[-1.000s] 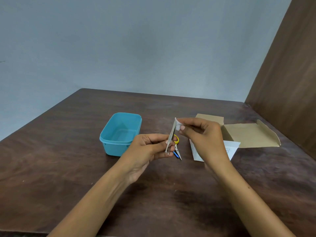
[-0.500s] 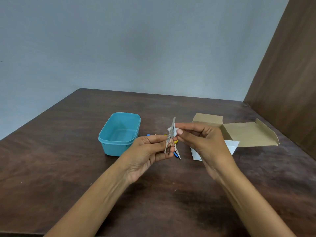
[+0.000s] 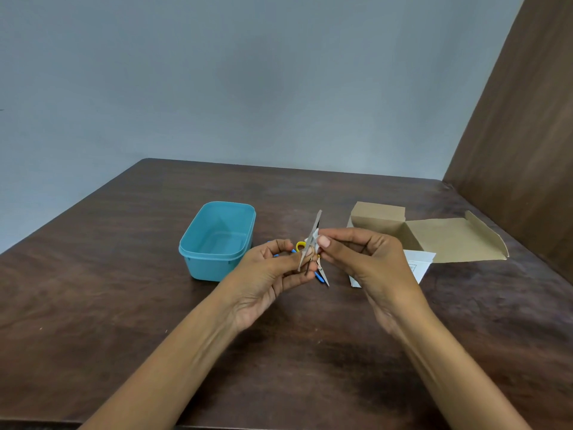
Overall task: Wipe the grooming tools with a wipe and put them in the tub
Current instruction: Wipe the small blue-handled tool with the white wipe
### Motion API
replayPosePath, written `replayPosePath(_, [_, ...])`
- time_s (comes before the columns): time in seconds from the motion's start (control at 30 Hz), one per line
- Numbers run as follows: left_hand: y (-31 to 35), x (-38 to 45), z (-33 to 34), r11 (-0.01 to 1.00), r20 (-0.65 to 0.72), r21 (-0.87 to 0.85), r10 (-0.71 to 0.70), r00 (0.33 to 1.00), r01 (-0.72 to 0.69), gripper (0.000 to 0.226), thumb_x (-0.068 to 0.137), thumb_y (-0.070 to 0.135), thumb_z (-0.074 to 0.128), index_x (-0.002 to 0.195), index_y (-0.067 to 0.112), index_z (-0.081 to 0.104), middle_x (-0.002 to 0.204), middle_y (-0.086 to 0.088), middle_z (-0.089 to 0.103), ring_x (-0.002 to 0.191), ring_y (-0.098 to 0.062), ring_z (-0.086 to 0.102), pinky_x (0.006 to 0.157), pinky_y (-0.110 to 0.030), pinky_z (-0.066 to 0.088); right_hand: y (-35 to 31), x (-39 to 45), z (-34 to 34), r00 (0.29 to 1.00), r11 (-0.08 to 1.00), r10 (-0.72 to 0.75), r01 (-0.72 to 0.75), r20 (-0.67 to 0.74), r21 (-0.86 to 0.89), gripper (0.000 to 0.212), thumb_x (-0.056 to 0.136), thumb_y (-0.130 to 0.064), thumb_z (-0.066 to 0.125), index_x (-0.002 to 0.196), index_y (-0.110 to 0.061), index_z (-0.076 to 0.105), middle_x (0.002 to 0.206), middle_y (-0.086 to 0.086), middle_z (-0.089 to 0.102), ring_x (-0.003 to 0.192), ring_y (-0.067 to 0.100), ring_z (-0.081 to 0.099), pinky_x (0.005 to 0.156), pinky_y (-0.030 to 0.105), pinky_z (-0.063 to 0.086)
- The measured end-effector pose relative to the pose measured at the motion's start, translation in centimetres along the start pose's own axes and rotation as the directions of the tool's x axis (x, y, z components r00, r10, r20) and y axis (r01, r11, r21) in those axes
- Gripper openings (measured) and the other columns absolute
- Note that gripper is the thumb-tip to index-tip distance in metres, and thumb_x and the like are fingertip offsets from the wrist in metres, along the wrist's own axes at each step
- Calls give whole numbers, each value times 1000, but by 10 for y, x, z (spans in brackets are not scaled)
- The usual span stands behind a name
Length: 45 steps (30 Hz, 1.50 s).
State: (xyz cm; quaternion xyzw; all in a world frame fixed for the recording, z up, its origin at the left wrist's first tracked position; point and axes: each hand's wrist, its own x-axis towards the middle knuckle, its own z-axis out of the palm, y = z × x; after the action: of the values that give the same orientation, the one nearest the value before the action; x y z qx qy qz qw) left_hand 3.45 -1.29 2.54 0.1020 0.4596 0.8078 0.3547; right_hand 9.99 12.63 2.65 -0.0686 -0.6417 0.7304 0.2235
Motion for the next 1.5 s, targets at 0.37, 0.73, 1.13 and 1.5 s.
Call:
replayPosePath(0.37, [-4, 1, -3, 990, 17, 120, 71, 997, -72, 15, 74, -2, 61, 87, 2, 65, 73, -10, 74, 63, -15, 71, 59, -24, 59, -6, 6, 7, 997, 997, 5, 2, -80, 76, 7, 77, -3, 71, 82, -6, 72, 81, 9, 75, 74, 15, 70, 70, 22, 57])
replayPosePath(0.73, [-4, 2, -6, 890, 89, 371, 249, 964, -264, 29, 77, 11, 67, 105, 6, 70, 97, -12, 75, 94, -22, 71, 81, -35, 58, -1, 9, 7, 972, 985, -166, 154, -168, -82, 11, 77, 0, 72, 77, -11, 72, 78, 7, 74, 74, 17, 71, 68, 22, 55])
replayPosePath(1.13, [-12, 3, -9, 827, 89, 459, 321, 943, -325, 22, 84, 0, 62, 104, 4, 70, 91, -9, 76, 87, -20, 73, 69, -30, 60, 12, -7, 5, 829, 643, -557, 461, 39, -612, 15, 78, 1, 72, 84, -12, 76, 82, 0, 68, 76, 9, 66, 65, 11, 49])
replayPosePath(1.5, [-11, 3, -10, 803, 138, 471, 342, 930, -365, 21, 85, -3, 60, 104, 1, 69, 92, -15, 74, 87, -20, 72, 71, -27, 60, 21, -16, 6, 767, 380, -610, 503, 198, -776, 15, 77, -4, 70, 88, -11, 77, 85, 1, 68, 76, 5, 60, 71, 1, 37])
